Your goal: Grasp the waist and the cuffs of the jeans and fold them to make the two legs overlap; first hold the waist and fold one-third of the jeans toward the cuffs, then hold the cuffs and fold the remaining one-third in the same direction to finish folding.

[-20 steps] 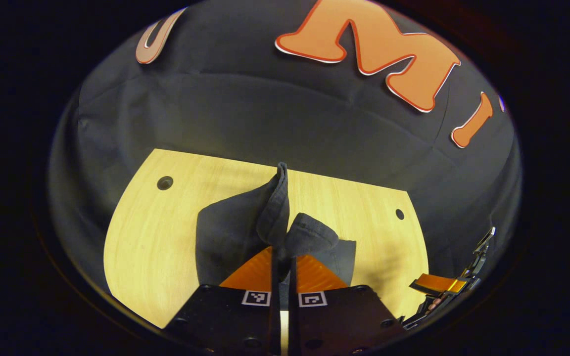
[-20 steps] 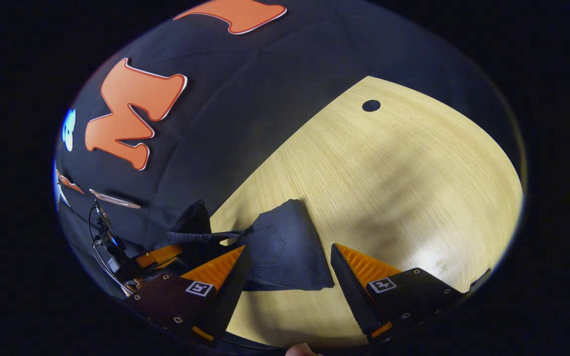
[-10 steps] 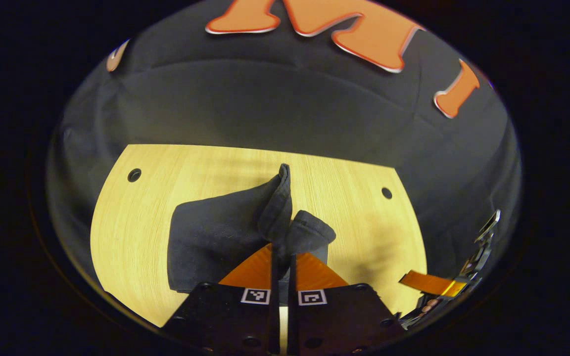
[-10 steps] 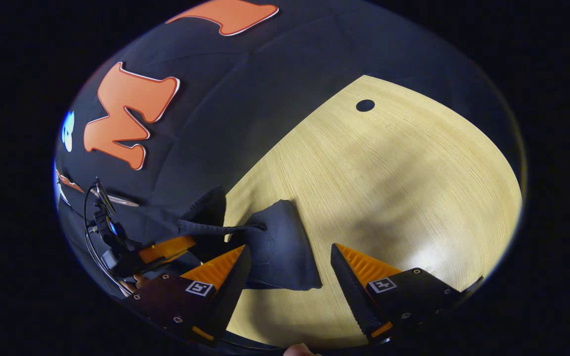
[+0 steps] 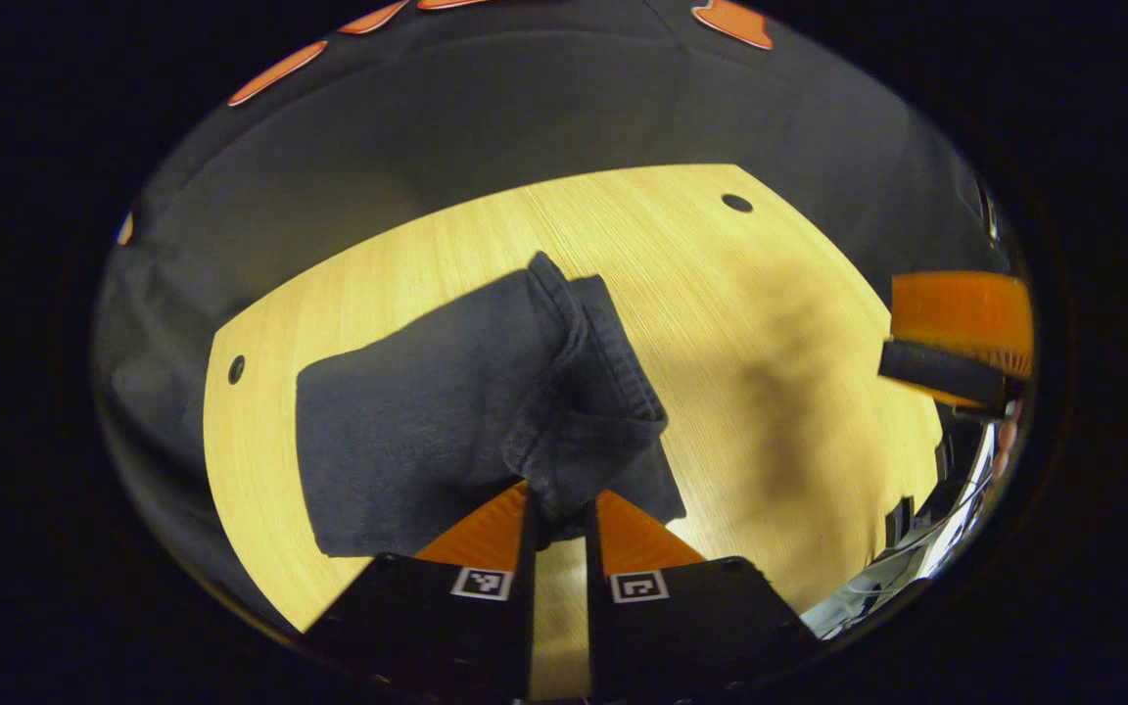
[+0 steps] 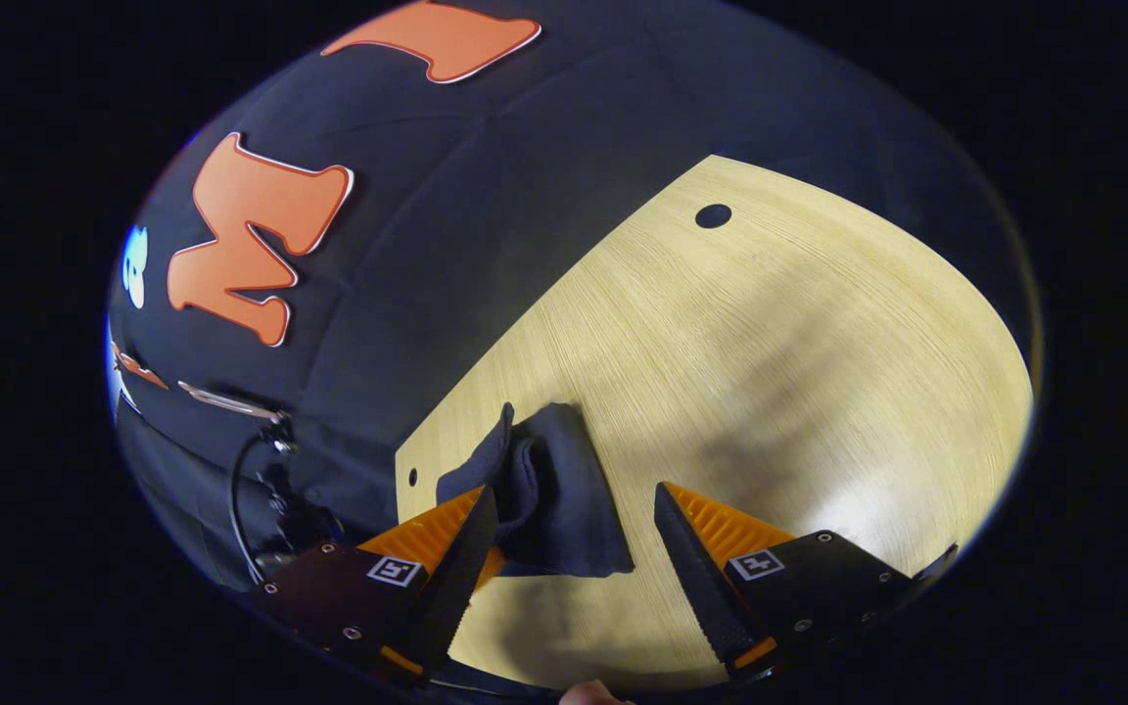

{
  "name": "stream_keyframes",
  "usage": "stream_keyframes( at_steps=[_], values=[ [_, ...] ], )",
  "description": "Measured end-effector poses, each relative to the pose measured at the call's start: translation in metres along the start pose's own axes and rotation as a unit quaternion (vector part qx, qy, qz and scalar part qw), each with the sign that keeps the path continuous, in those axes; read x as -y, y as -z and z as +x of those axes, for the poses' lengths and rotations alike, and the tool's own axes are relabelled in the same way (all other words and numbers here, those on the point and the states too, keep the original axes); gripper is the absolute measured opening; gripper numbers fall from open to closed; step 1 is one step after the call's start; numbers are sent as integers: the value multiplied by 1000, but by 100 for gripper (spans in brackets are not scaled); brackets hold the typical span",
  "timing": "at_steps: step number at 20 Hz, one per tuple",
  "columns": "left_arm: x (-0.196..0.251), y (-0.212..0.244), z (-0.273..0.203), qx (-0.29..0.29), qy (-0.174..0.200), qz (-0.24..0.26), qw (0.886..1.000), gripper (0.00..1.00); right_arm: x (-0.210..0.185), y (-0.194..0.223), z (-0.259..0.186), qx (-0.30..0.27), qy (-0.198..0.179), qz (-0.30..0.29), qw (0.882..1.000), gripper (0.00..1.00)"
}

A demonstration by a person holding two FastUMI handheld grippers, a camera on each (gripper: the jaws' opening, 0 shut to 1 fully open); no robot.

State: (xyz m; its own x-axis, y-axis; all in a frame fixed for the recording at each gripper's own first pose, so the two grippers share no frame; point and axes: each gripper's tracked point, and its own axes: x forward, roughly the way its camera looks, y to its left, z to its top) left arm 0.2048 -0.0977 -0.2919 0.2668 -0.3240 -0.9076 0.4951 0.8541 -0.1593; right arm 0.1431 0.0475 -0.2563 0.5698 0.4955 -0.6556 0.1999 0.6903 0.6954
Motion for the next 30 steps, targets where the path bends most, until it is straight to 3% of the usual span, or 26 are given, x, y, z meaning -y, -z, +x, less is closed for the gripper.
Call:
stream_keyframes(
  at_steps=[1, 3, 5, 10, 14, 19, 24, 26, 29, 30],
  values=[
    [8, -1, -3, 8, 20, -5, 1000, 23, -2, -3, -1, 10, 3, -12, 1000, 98],
    [19, -7, -15, 35, 43, -8, 998, 60, -6, -5, -2, 26, 12, -40, 999, 98],
    [12, -16, -31, 66, 33, 0, 997, 96, -20, -11, -10, 51, 11, -66, 996, 98],
    [-20, -36, -104, 160, 7, -16, 987, 98, -58, -19, -36, 121, 15, -142, 982, 98],
    [-58, -45, -185, 259, -19, -31, 965, 98, -96, -16, -63, 189, 19, -205, 960, 98],
    [-90, -50, -253, 391, -46, -53, 917, 98, -144, -6, -100, 270, 31, -295, 916, 98],
    [-99, -43, -287, 473, -69, -76, 875, 98, -200, 13, -142, 354, -6, -348, 868, 97],
    [-110, -36, -312, 510, -93, -74, 852, 98, -209, 25, -158, 374, -20, -360, 855, 97],
    [-126, -15, -349, 573, -145, -42, 805, 100, -220, 34, -173, 404, -30, -378, 832, 100],
    [-127, -9, -357, 587, -161, -33, 793, 96, -222, 37, -176, 415, -32, -381, 825, 100]
  ],
)
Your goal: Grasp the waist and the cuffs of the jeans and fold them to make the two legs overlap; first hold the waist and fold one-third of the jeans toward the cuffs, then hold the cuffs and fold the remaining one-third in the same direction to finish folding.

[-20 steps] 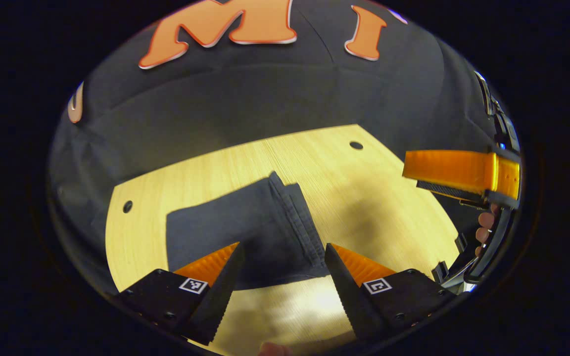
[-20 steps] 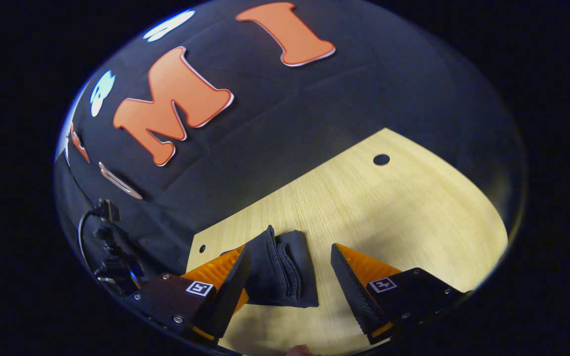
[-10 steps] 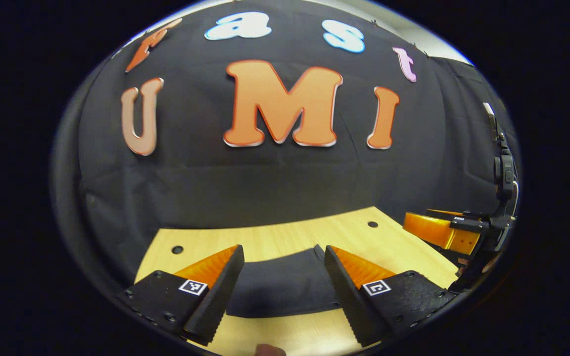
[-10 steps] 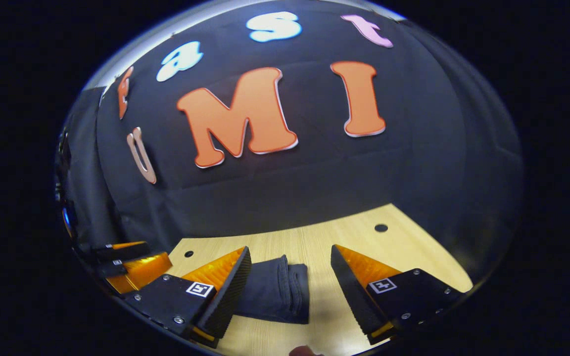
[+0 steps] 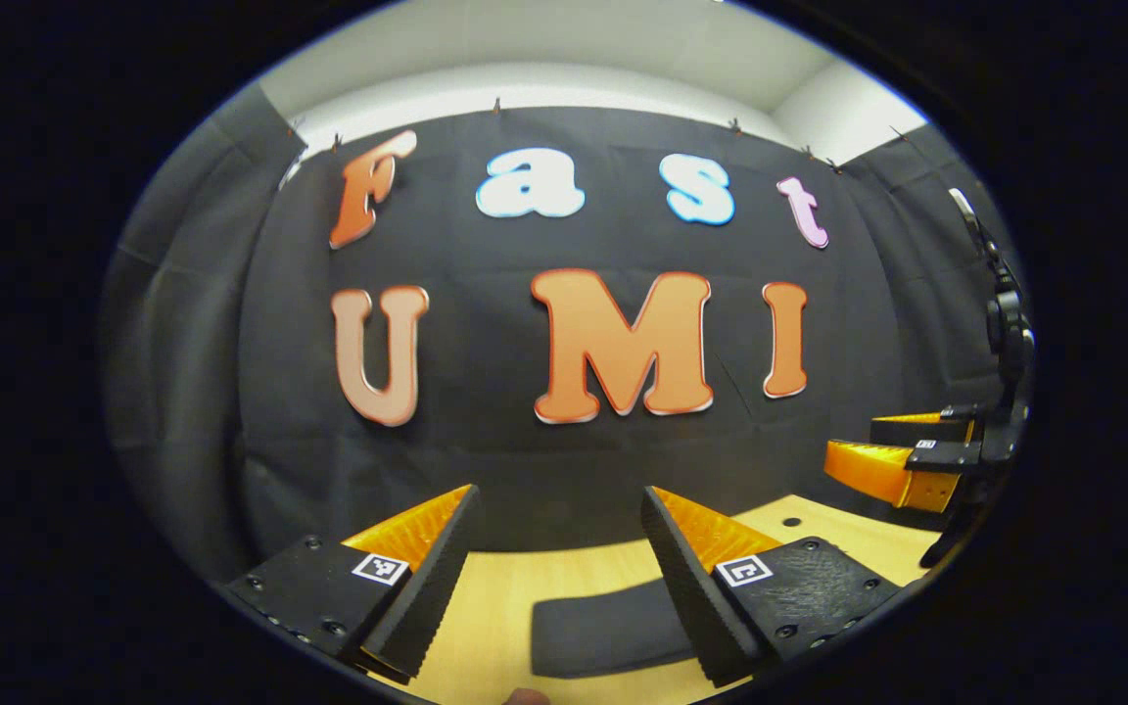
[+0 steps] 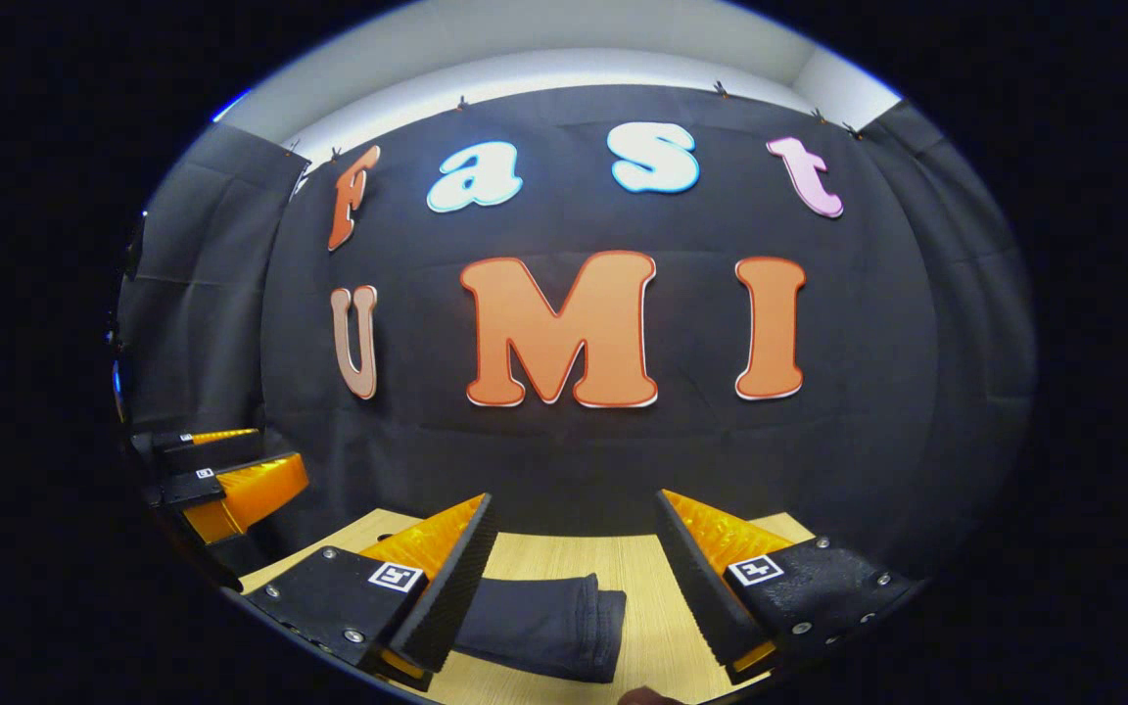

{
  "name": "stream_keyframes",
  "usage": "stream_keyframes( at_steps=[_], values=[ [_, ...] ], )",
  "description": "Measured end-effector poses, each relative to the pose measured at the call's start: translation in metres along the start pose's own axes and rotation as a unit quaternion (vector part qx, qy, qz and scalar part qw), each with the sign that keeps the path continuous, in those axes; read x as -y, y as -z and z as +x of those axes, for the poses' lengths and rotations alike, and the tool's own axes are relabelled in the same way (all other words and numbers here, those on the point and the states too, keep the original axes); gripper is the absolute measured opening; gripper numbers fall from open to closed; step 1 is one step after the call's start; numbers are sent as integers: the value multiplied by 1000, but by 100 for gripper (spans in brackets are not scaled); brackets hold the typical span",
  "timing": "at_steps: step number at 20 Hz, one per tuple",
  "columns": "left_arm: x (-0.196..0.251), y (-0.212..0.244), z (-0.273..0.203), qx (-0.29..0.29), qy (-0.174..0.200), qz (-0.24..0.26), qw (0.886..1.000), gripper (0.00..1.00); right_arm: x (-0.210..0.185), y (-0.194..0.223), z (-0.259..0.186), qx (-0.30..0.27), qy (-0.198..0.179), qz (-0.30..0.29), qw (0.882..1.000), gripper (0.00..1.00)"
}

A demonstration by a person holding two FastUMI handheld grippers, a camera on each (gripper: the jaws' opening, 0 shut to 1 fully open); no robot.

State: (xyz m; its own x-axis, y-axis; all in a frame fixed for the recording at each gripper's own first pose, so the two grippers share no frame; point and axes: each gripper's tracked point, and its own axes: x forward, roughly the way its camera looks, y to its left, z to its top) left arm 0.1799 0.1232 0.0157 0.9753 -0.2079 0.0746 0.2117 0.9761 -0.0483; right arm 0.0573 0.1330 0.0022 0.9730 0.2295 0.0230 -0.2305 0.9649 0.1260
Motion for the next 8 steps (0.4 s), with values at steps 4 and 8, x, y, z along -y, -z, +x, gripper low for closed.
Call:
stream_keyframes(
  at_steps=[4, 8],
  values=[
    [1, 25, -28, -22, -12, 24, 999, 96, -10, 2, -15, 15, 0, -14, 1000, 93],
    [1, 53, -49, -50, -13, 23, 998, 100, -14, 9, -31, 7, 0, -16, 1000, 98]
  ],
)
